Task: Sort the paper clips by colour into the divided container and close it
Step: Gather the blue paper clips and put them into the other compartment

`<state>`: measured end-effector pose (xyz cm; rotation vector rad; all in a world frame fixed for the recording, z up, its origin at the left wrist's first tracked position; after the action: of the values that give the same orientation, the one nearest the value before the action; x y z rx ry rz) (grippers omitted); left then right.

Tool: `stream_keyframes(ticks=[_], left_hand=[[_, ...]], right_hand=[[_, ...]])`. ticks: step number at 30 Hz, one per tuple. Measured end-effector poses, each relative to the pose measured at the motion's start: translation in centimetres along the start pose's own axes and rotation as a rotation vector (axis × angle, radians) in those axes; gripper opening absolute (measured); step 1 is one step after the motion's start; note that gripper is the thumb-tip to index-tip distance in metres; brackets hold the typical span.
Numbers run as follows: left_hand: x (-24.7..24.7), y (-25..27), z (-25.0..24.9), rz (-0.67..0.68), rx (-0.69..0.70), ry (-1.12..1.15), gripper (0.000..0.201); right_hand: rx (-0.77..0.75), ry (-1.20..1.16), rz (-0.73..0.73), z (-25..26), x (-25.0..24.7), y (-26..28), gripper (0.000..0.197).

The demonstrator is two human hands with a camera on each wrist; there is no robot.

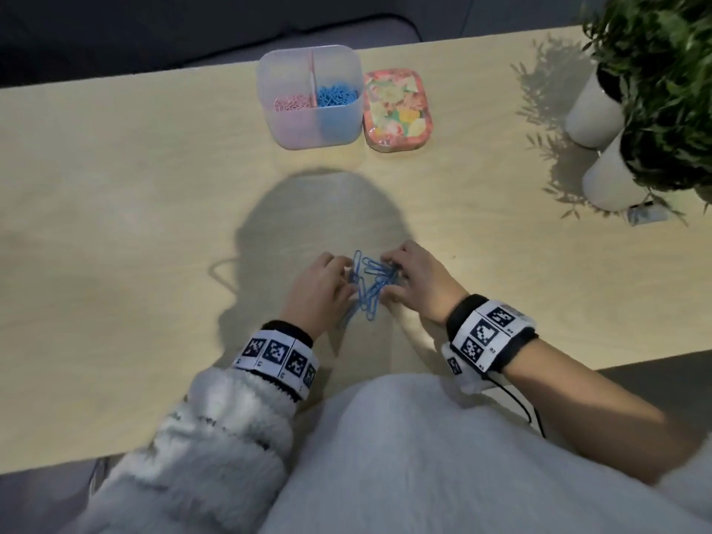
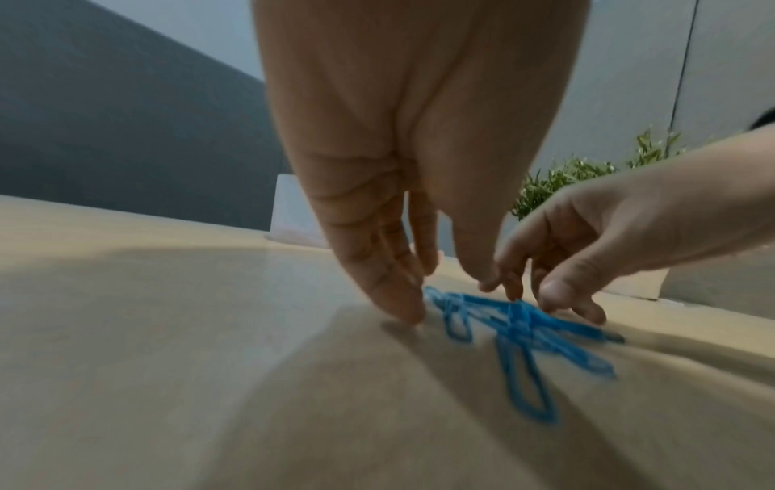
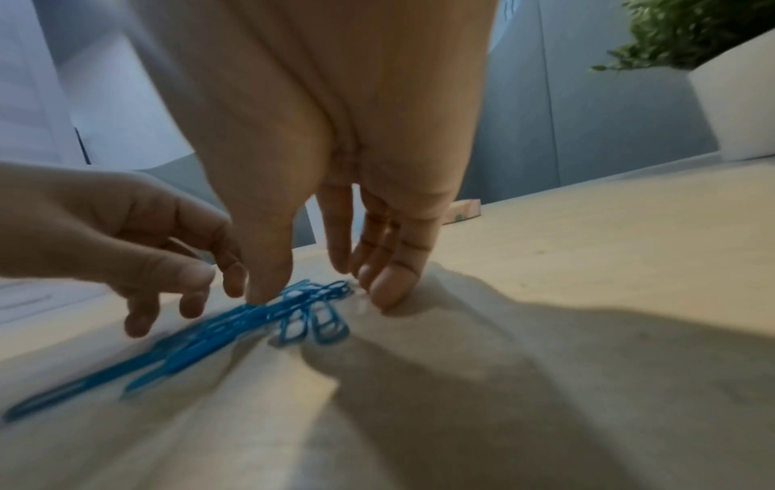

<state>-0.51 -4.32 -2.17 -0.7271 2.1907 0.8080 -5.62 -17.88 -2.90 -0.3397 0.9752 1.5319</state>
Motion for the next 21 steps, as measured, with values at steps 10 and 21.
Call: stream_keyframes(ticks=[10, 21], left_hand=[[1.2, 0.0, -1.1, 0.096, -0.003, -0.076, 0.067], [1.3, -1.3, -0.8, 0.052, 0.015, -0.132, 0.034]], right_hand=[[-0.024, 0.075, -0.059, 1.1, 0.9, 0.1, 0.045], [-0.027, 0.267, -0.032, 2.2, 1.4, 0.1, 0.016]])
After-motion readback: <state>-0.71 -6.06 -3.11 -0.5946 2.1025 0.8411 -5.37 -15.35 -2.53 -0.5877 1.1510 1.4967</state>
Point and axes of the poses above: each hand's wrist, its own y-axis away from the middle knuckle, its own x-axis out of the palm, z = x × y, the point moved 7 cm from there along -y, towards the middle knuckle, and after that the axes turned 4 degrees about z, right-handed, at the moved point
